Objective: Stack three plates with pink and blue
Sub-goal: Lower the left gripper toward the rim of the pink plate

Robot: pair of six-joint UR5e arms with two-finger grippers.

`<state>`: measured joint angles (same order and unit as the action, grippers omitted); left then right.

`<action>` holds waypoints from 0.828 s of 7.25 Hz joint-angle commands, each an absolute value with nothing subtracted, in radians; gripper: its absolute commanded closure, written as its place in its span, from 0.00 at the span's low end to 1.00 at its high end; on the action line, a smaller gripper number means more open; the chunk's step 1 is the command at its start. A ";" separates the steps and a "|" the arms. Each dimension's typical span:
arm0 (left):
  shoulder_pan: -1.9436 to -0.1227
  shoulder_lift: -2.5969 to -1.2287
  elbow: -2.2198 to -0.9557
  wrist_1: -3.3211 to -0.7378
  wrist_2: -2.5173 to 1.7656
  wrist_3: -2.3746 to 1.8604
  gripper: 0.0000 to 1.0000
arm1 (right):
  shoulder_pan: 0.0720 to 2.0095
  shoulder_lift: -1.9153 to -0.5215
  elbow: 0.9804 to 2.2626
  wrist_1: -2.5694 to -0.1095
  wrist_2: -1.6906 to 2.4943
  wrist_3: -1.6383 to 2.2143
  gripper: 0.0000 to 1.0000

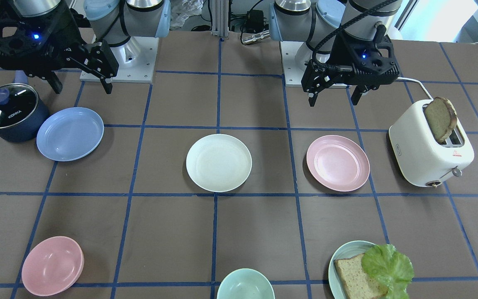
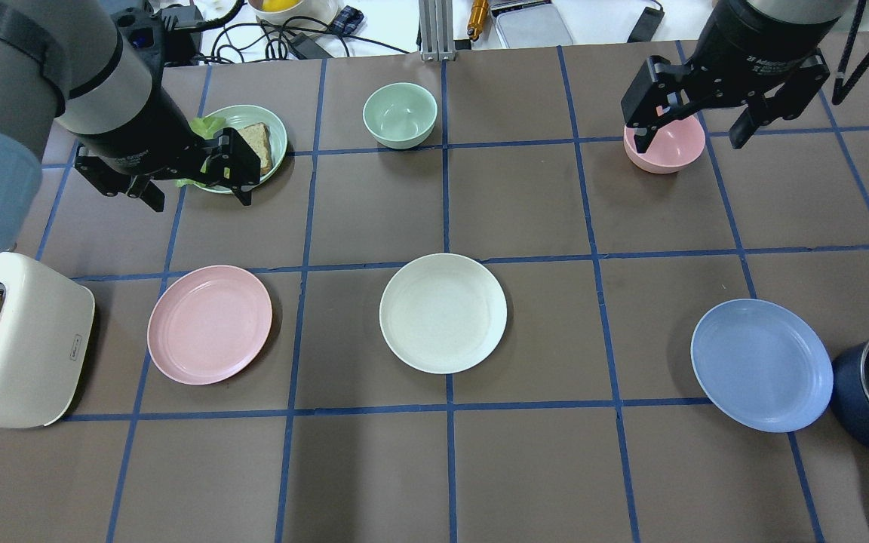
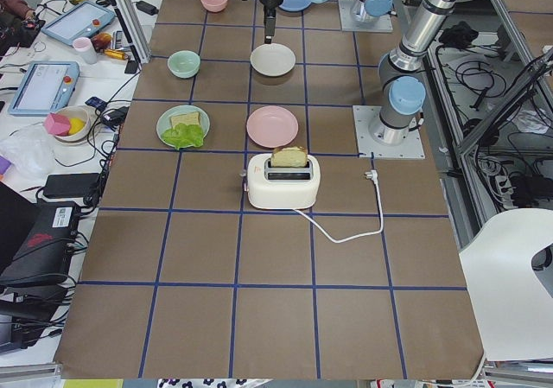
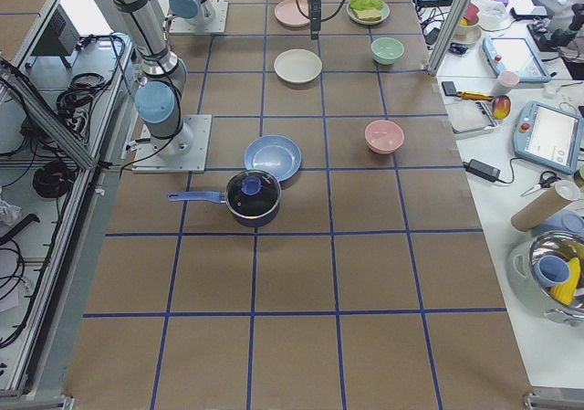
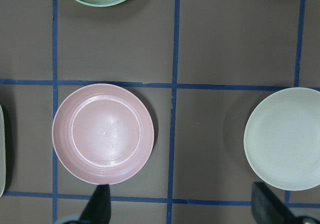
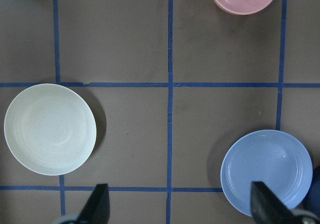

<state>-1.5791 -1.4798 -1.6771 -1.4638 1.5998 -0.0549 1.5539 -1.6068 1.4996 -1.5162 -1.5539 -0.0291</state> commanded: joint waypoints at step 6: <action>-1.525 -1.493 -1.883 -1.245 1.592 -0.063 0.00 | 1.554 -1.606 1.502 -1.514 -1.555 -0.029 0.00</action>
